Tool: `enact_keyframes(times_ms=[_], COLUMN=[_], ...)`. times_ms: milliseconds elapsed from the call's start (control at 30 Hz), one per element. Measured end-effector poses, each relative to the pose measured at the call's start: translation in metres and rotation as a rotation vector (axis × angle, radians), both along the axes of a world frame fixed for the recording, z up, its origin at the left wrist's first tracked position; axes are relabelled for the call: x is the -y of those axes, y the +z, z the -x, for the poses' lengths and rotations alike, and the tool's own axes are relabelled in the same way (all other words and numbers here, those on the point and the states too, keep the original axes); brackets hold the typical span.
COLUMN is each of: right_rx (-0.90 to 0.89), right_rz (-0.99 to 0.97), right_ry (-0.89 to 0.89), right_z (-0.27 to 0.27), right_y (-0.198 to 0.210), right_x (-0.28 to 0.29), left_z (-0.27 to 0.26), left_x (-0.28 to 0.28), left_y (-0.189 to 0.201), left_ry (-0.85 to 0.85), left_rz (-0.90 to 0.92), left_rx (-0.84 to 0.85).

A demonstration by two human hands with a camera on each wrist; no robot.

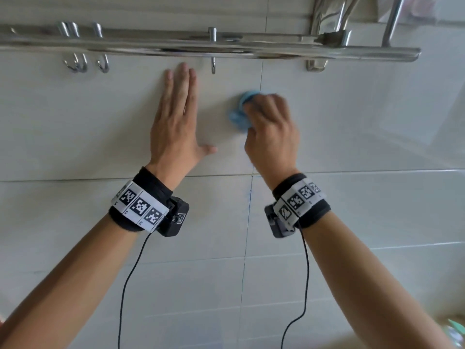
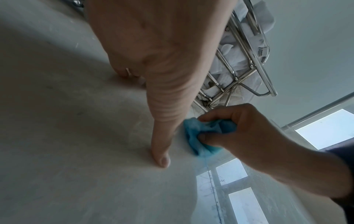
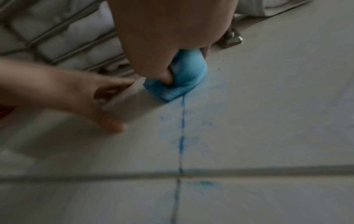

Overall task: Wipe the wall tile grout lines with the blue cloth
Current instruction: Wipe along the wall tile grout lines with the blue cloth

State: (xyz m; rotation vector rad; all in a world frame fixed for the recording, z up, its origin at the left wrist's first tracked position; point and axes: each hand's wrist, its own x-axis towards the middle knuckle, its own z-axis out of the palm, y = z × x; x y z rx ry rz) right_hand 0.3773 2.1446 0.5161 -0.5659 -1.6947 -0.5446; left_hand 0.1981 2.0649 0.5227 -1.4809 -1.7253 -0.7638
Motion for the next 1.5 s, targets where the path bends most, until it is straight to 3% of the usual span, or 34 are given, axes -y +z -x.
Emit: enact_keyframes(times_ms=[67,100,200,267,400,467,700,767,867,900,1033,1133,1200,1333,1500], right_rx=[0.148,0.13,-0.23,-0.304,0.057,0.132,-0.394,-0.298,0.057,0.08,-0.316,-0.466,-0.378,0.043,-0.343], right_rz=[-0.044,-0.021,0.171,0.203,0.006,-0.006,0.201,0.182,0.042,0.043,0.217,0.272,0.243,0.069,0.256], right_ry=[-0.014,-0.033,-0.095,-0.103,0.01,-0.023,-0.158,-0.113,-0.065,-0.081,-0.155,-0.148,-0.112,-0.065,-0.133], right_z=[-0.012,-0.017,-0.017,-0.003,0.016,0.008,0.003,0.014,0.006,-0.004,-0.039,-0.032,-0.019,-0.018,-0.031], right_y=[-0.009,-0.004,0.021,0.023,-0.017,-0.021,0.014,0.0,-0.022,-0.02,0.011,0.014,-0.001,-0.033,0.001], right_x=[0.0,-0.002,-0.006,-0.002,0.01,0.007,-0.004,0.006,0.007,0.003,-0.017,-0.016,-0.005,0.002,-0.009], left_z=[0.001,0.001,0.002,0.003,0.004,0.006,0.005,0.004,0.004,0.005,0.006,0.002,-0.001,0.001,0.002], left_x=[0.001,0.001,0.001,0.0,-0.002,-0.001,0.0,-0.002,-0.001,-0.001,0.0,-0.001,-0.002,0.0,0.0], left_y=[-0.001,-0.001,-0.002,-0.003,-0.004,-0.004,-0.01,-0.011,-0.011,-0.012,-0.014,-0.014,-0.013,-0.014,-0.015], left_ry=[0.003,0.01,0.021,0.032,0.007,0.003,0.032,0.031,0.018,0.016,0.008,0.01,0.014,0.019,0.018], left_rz=[0.002,0.0,0.012,0.015,-0.001,-0.003,0.013,0.011,0.01,0.011,0.017,0.022,0.022,0.022,0.028], left_rx=[-0.011,-0.017,-0.035,-0.039,-0.043,-0.049,-0.072,-0.065,-0.053,-0.051,-0.051,-0.042,-0.041,-0.038,-0.042])
